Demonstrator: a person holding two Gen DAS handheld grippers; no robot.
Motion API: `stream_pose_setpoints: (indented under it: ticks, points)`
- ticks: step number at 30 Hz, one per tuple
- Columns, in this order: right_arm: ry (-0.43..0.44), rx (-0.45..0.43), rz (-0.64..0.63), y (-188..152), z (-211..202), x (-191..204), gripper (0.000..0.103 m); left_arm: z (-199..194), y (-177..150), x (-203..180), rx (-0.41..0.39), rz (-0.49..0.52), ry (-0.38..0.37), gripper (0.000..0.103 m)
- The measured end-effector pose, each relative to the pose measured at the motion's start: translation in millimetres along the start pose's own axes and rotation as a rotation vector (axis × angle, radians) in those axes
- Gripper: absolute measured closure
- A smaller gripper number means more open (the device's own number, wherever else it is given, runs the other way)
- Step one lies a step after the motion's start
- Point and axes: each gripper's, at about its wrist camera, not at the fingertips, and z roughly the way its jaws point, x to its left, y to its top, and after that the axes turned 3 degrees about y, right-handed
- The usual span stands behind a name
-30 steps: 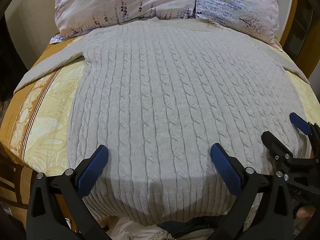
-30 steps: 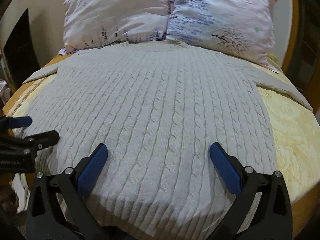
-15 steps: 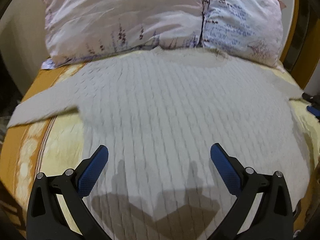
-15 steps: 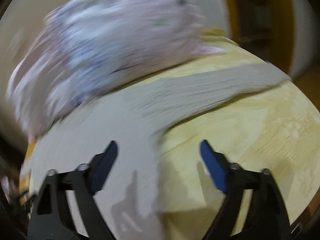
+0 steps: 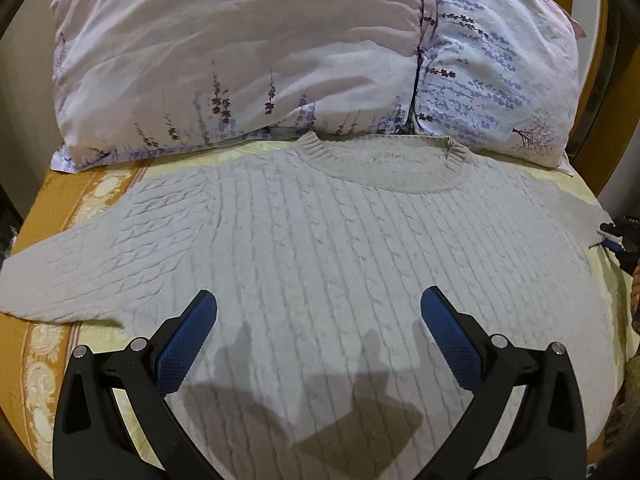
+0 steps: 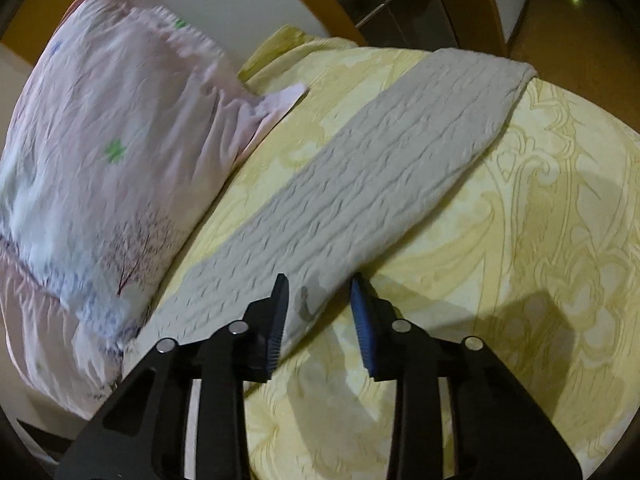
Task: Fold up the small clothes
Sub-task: 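Reach to a sweater sleeve and grasp its cuff with the right gripper, then fold the held sleeve across the sweater body, then open the right gripper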
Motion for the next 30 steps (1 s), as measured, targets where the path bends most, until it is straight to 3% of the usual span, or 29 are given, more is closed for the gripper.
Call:
stream_pose_setpoints:
  ticks: [6,8,11,15,18,21,25,30]
  points:
    - [-0.036,-0.070,0.053,14,-4,-14,0.075,10,8,0,0.006,-0.031,-0.055,0.001]
    - [-0.051,-0.082,0.053,16,-2,-16,0.085,12,10,-2,0.006,-0.034,-0.069,0.001]
    - [-0.068,-0.100,0.016,15,-3,-12,0.093,15,13,-5,0.007,-0.043,-0.111,0.001]
    - [-0.061,-0.173,-0.089,10,-19,15,0.094,17,19,-10,-0.002,-0.063,-0.195,0.001]
    - [0.022,-0.197,-0.187,0,-35,51,0.094,16,23,-15,-0.015,-0.076,-0.257,0.001]
    - [0.146,-0.163,-0.307,-23,-43,98,0.094,16,27,-20,-0.025,-0.095,-0.315,0.001]
    - [0.293,-0.009,-0.512,-85,-33,165,0.094,17,28,-26,-0.021,-0.123,-0.376,0.001]
    - [0.326,0.213,-0.645,-154,8,195,0.094,20,29,-28,-0.001,-0.173,-0.443,0.001]
